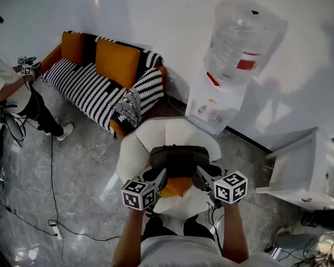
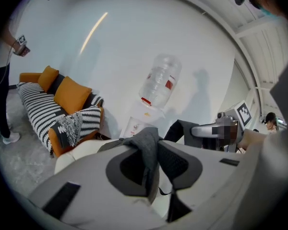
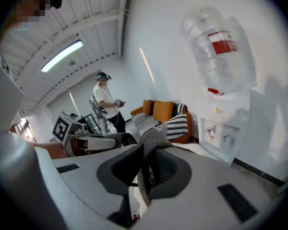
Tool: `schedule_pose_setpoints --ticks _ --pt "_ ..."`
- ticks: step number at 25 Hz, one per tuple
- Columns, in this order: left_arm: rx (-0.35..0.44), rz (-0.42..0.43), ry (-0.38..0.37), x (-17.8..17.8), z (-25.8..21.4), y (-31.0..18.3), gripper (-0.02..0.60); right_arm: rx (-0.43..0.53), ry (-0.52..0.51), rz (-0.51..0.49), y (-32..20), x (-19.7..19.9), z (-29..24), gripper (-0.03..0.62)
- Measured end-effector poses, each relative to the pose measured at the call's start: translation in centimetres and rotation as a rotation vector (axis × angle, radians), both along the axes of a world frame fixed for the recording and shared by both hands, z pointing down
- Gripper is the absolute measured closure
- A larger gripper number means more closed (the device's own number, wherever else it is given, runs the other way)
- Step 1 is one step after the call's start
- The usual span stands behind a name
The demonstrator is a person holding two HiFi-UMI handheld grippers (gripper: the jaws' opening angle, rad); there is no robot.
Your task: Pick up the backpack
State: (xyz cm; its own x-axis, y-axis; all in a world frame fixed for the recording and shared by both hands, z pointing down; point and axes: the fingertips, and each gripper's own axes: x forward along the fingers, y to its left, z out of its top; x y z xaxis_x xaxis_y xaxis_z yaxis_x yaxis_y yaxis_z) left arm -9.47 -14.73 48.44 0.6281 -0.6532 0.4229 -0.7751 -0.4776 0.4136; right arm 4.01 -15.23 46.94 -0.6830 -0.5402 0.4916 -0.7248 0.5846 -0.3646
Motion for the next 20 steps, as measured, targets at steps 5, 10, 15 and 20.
schedule_pose_setpoints --ticks 5,10,15,20 --pt "0.057 0.012 0.001 0.0 -2.8 -0.7 0.495 0.043 -0.015 -0.005 -0.8 0.1 -3.0 0.554" --pt "0.112 0.01 -0.019 -0.4 -5.1 -1.4 0.495 0.093 -0.036 -0.02 -1.4 -0.3 -5.6 0.554" --pt "0.149 0.0 -0.026 -0.5 -6.7 -1.8 0.497 0.112 -0.057 -0.028 -1.7 -0.5 -7.3 0.554" --pt "0.228 -0.007 -0.039 -0.8 -9.0 -2.2 0.5 0.155 -0.073 -0.043 -2.2 -0.8 -9.6 0.554"
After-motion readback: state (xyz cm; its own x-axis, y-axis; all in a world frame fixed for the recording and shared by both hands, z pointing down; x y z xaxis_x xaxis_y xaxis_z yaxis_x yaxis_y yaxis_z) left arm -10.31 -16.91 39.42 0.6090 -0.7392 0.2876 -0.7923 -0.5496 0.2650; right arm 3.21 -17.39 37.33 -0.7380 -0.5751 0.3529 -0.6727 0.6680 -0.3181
